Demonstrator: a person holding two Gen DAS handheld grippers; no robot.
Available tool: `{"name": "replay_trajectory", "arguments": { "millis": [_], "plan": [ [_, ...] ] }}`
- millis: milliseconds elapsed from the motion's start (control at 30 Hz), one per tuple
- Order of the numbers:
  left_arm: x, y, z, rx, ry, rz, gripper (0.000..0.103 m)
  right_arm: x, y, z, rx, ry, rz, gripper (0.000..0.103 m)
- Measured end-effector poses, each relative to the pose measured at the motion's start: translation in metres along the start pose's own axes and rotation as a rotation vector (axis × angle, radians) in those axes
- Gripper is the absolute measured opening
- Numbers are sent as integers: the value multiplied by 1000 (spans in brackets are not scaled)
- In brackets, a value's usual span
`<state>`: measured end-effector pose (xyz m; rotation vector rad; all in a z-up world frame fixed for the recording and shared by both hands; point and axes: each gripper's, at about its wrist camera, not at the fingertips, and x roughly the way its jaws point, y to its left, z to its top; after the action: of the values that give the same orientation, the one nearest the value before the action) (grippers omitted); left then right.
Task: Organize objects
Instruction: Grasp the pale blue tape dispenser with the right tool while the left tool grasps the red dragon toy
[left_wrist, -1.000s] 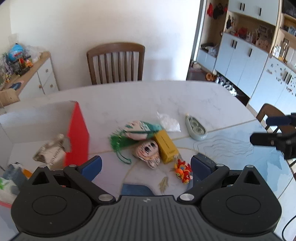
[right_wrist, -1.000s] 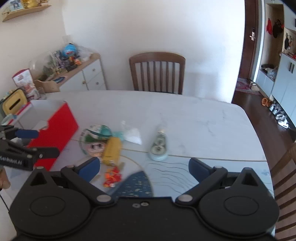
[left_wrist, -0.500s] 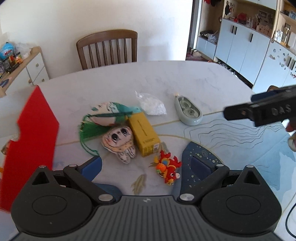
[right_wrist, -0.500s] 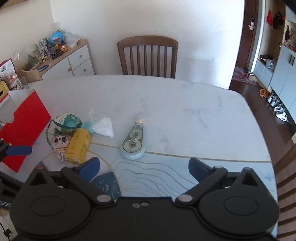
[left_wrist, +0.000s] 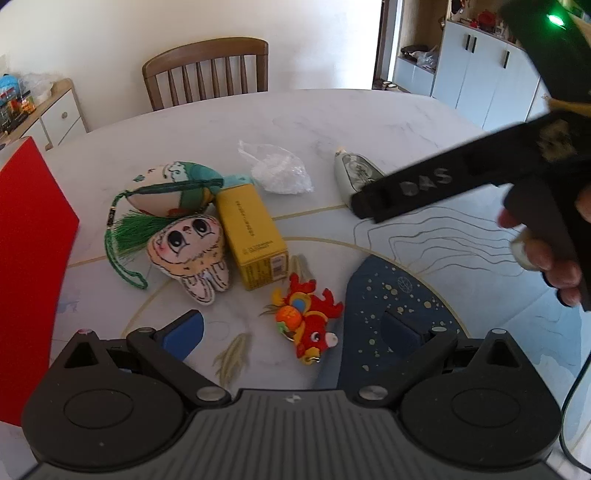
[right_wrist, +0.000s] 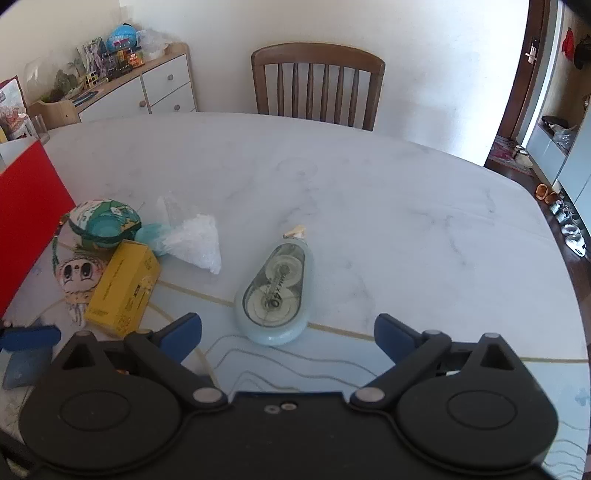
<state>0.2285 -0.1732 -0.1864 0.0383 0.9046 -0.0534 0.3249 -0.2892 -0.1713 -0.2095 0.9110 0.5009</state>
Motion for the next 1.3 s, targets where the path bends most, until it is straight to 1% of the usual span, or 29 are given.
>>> {"name": "replay_trajectory", "arguments": {
  "millis": [300,367,467,633,700,800,867,933,1000,1033,1100,1200,1267,1300],
  "plan": [
    [2,-11,-3,30,-29,27,103,16,5,3,-11,6,3,91],
    [4,-14,-2,32,-25,25,102,18,4,3,-9,3,7,91],
    [7,-16,-1,22,-13,23,102,19,5,4,-12,9,5,87],
    [7,-21,-1,47,-10,64,101,21,7,5,-19,4,-11,82],
    [7,-21,0,42,-2,55,99,21,10,4,-21,0,-19,81],
    [7,-22,1,42,4,42,93,22,12,5,-25,-6,-24,78],
    [5,-23,3,39,5,33,85,23,12,6,-23,-9,-21,76],
    [5,-23,4,23,10,15,77,23,13,8,-22,-13,-22,72],
    [5,-22,6,10,16,3,70,23,14,9,-23,-16,-20,64],
    [4,-22,7,8,17,1,66,22,15,10,-26,-16,-19,62],
    [4,-22,8,6,19,2,63,22,15,11,-28,-17,-22,57],
    [3,-20,9,-4,19,6,55,21,14,12,-24,-18,-26,52],
    [2,-19,10,-6,17,10,42,20,14,11,-17,-16,-24,52],
    [1,-18,10,-4,17,10,40,20,14,11,-15,-15,-26,52]
  ]
}}
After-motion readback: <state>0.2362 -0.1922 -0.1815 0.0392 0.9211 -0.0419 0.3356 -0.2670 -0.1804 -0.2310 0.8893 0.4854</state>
